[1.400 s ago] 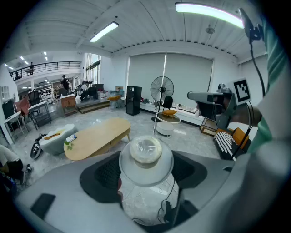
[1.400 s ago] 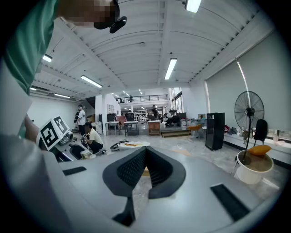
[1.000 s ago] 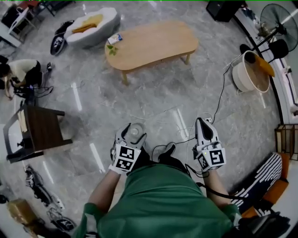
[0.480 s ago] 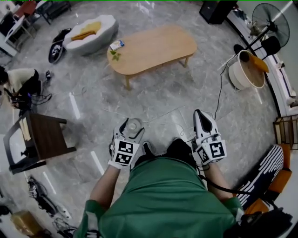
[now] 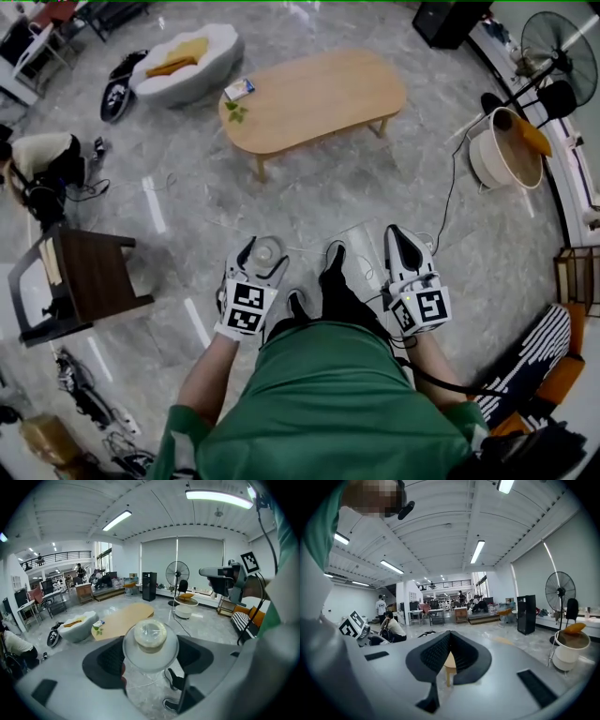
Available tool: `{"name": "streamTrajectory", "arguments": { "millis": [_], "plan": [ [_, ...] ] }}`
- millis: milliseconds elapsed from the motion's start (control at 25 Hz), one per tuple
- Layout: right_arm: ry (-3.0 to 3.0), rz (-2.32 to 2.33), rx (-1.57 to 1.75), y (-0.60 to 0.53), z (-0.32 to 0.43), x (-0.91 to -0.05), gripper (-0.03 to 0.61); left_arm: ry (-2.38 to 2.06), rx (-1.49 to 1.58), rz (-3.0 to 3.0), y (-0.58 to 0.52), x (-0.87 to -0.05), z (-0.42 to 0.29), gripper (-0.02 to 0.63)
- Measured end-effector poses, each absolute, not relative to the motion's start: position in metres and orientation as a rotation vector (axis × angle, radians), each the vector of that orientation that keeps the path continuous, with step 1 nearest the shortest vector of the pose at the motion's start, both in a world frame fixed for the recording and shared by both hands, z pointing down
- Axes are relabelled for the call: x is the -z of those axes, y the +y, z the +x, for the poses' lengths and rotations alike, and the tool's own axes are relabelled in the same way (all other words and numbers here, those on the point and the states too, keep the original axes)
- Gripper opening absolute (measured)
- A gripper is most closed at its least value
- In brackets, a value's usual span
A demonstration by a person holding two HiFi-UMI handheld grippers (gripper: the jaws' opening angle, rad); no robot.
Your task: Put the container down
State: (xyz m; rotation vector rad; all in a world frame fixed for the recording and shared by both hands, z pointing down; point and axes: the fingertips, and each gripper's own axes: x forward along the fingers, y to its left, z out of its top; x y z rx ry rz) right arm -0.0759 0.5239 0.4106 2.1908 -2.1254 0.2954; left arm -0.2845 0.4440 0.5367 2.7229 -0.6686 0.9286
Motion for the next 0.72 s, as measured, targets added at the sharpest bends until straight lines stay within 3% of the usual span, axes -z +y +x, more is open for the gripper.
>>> {"name": "streamTrajectory", "arguments": {
  "millis": [720],
  "plan": [
    [-2.351,2.019,-0.335,0.357,0.087,-0.410,0.021,-0.971,-1.010,2.631,0.317,-0.514,-0.142,0.339]
  ]
}}
